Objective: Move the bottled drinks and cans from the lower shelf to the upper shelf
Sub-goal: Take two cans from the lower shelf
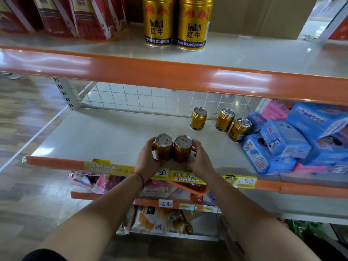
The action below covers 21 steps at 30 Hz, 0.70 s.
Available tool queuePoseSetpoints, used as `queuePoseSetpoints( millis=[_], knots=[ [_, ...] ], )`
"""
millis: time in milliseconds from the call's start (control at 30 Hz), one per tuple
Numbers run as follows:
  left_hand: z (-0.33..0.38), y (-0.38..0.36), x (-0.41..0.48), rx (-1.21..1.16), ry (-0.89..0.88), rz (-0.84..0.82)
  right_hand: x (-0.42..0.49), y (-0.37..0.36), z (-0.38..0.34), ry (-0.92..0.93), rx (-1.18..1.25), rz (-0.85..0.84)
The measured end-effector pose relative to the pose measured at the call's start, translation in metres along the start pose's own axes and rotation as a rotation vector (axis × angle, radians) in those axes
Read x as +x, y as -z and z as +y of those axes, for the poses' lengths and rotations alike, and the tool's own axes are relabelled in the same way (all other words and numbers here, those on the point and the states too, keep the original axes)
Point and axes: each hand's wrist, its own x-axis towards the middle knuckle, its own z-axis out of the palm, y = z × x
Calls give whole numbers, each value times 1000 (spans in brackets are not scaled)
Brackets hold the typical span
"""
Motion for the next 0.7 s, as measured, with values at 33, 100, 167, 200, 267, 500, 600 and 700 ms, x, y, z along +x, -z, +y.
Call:
queuePoseSetpoints(
  millis=[33,100,167,200,267,500,600,700],
  knots=[
    [-1,0,1,0,6,-7,0,3,1,-3,-2,-19],
    [-3,1,4,-7,24,-45,-1,6,1,-4,-8,-56],
    [-3,3,6,-17,39,-76,-1,6,-3,2,13,-81],
    [-4,4,6,-25,44,-83,0,4,-5,3,31,-81],
    [-4,4,6,-41,50,-88,1,1,-6,-2,59,-62],
    [3,-2,5,-26,43,-44,0,-10,-4,-42,69,56],
    [7,-7,5,28,57,-8,-2,-14,-3,-48,25,108],
    [2,-3,7,14,68,-45,-3,-5,-1,-33,25,-3]
  ],
)
